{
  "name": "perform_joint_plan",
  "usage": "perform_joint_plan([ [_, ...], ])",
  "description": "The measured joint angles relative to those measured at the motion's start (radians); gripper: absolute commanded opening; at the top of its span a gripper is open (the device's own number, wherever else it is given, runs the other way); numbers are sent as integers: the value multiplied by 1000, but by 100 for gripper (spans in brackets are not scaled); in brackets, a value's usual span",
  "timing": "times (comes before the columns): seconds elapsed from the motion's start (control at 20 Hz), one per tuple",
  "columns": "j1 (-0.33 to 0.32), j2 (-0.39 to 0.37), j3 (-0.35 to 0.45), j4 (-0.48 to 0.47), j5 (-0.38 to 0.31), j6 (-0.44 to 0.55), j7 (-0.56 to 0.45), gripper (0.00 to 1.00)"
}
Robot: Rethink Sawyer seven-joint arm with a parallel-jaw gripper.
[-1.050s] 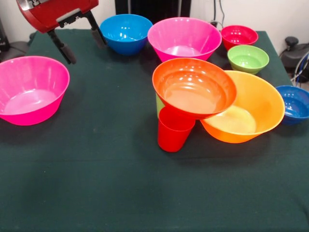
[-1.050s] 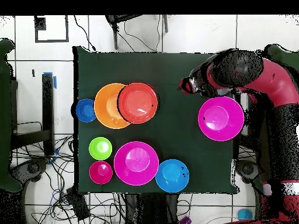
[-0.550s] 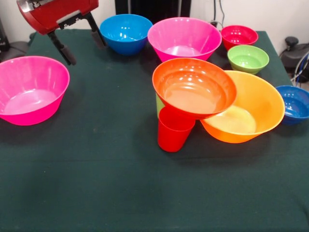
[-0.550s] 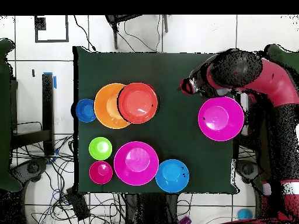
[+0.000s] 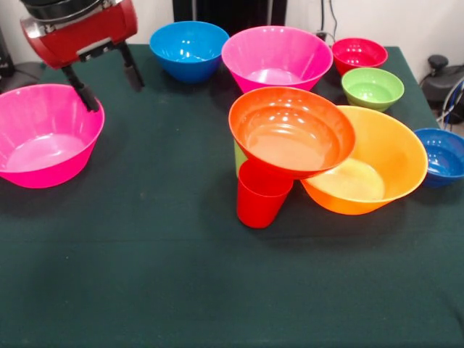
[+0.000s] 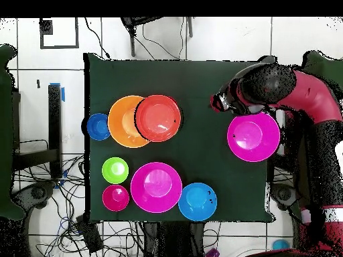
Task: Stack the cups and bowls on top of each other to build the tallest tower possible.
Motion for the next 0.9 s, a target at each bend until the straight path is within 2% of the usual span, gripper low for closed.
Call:
perform_joint_plan([
  [0.3,18,-9,-49,-3,-63,-65,0,100],
  [0.75,70,13,-98,-52,-67,-65,0,100],
  [0.9,108,36,-114,-81,-67,-65,0,100],
])
